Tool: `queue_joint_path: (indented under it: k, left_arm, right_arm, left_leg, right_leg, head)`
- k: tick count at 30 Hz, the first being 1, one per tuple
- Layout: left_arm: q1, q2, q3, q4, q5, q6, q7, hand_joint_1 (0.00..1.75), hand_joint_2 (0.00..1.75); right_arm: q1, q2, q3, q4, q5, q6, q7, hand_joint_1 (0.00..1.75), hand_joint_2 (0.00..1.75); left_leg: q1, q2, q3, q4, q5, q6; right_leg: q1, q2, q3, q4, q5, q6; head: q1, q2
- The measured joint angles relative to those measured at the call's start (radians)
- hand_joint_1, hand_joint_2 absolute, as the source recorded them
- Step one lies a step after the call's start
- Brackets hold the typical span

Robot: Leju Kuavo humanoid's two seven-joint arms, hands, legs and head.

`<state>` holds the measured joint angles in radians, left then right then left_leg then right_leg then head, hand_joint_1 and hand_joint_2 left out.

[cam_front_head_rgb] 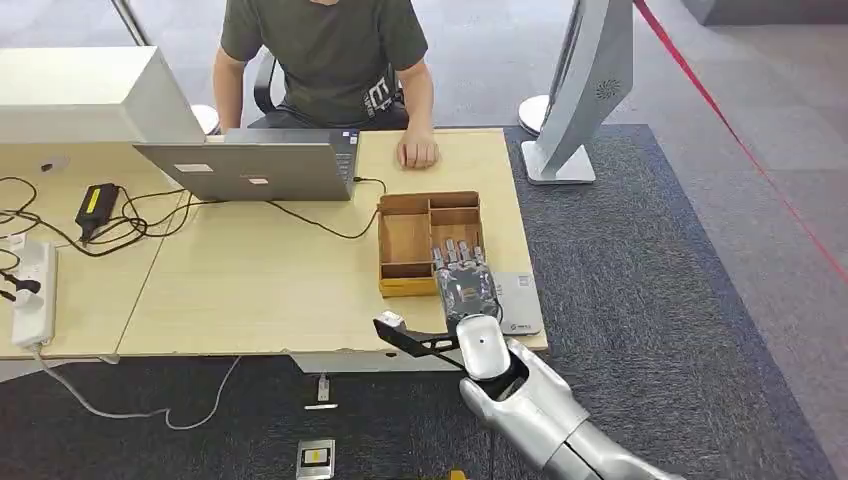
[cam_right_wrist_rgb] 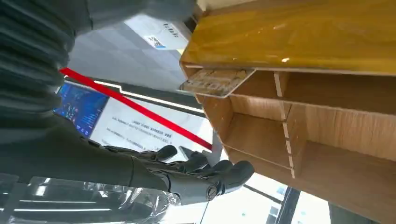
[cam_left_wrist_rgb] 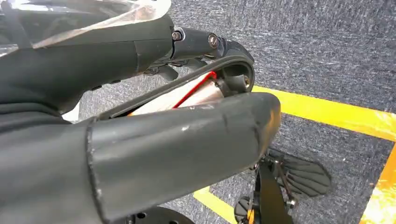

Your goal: Pass the card to the sensor for recognition and then transmit it.

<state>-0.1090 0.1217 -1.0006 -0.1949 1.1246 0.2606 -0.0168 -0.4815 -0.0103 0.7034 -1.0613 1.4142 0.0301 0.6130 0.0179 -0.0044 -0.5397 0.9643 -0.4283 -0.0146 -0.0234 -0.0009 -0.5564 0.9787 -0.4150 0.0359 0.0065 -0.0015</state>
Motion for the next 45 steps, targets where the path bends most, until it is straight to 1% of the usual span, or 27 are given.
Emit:
queue_joint_path:
  k: [7, 20, 22, 23, 24, 25, 31, 38, 45]
  left_arm:
    - [0.0, 0.0, 0.0, 0.0, 0.0, 0.0, 0.005, 0.0, 0.0]
    - [0.0, 0.0, 0.0, 0.0, 0.0, 0.0, 0.003, 0.0, 0.0]
    - [0.0, 0.0, 0.0, 0.0, 0.0, 0.0, 0.003, 0.0, 0.0]
    - [0.0, 0.0, 0.0, 0.0, 0.0, 0.0, 0.003, 0.0, 0.0]
    - [0.0, 0.0, 0.0, 0.0, -0.001, -0.002, 0.003, 0.0, 0.0]
    - [0.0, 0.0, 0.0, 0.0, -0.003, -0.003, 0.004, 0.0, 0.0]
    - [0.0, 0.0, 0.0, 0.0, -0.01, -0.003, 0.006, 0.0, 0.0]
    - [0.0, 0.001, 0.0, 0.0, -0.017, -0.008, 0.004, 0.0, 0.0]
    - [0.0, 0.002, 0.0, 0.0, -0.018, -0.008, 0.001, 0.0, 0.0]
  right_arm:
    - [-0.007, 0.0, 0.004, 0.0, -0.02, 0.021, 0.0, 1.75, 1.75]
    - [-0.008, 0.0, 0.015, -0.001, -0.032, 0.027, 0.0, 1.75, 1.75]
    - [-0.008, 0.0, 0.016, -0.001, -0.032, 0.027, 0.0, 1.61, 1.75]
    - [-0.008, 0.0, 0.017, -0.001, -0.034, 0.029, 0.0, 0.05, 1.75]
    - [-0.008, 0.0, 0.018, -0.001, -0.038, 0.03, 0.0, 0.05, 1.75]
    - [-0.008, 0.0, 0.019, -0.001, -0.042, 0.031, 0.0, 0.0, 0.0]
    - [-0.007, 0.0, 0.023, -0.002, -0.072, 0.013, -0.013, 0.0, 0.0]
    - [-0.007, -0.007, 0.024, -0.023, -0.092, 0.015, -0.024, 0.0, 0.0]
    - [-0.006, -0.016, 0.024, -0.05, -0.092, 0.024, -0.019, 0.0, 0.0]
  left_leg:
    - [0.0, 0.0, 0.0, 0.0, 0.0, 0.0]
    - [0.0, 0.0, 0.0, 0.0, 0.0, 0.0]
    - [0.0, 0.0, 0.0, 0.0, 0.0, 0.0]
    - [0.0, 0.0, 0.0, 0.0, 0.0, 0.0]
    - [0.0, 0.0, 0.0, 0.0, 0.0, 0.0]
    - [0.0, 0.0, 0.0, 0.0, 0.0, 0.0]
    - [0.0, 0.0, 0.0, 0.0, 0.0, 0.0]
    - [0.0, 0.0, 0.0, 0.0, 0.0, 0.0]
    - [0.0, 0.0, 0.0, 0.0, 0.0, 0.0]
  right_leg:
    - [0.0, 0.0, 0.0, 0.0, 0.0, 0.0]
    - [0.0, 0.0, 0.0, 0.0, 0.0, 0.0]
    - [0.0, 0.0, 0.0, 0.0, 0.0, 0.0]
    - [0.0, 0.0, 0.0, 0.0, 0.0, 0.0]
    - [0.0, 0.0, 0.0, 0.0, 0.0, 0.0]
    - [0.0, 0.0, 0.0, 0.0, 0.0, 0.0]
    - [0.0, 0.0, 0.0, 0.0, 0.0, 0.0]
    - [0.0, 0.0, 0.0, 0.0, 0.0, 0.0]
    - [0.0, 0.0, 0.0, 0.0, 0.0, 0.0]
  head:
    - [0.0, 0.0]
    - [0.0, 0.0]
    - [0.0, 0.0]
    - [0.0, 0.0]
    - [0.0, 0.0]
    - [0.0, 0.0]
    - [0.0, 0.0]
    - [0.0, 0.0]
    - [0.0, 0.0]
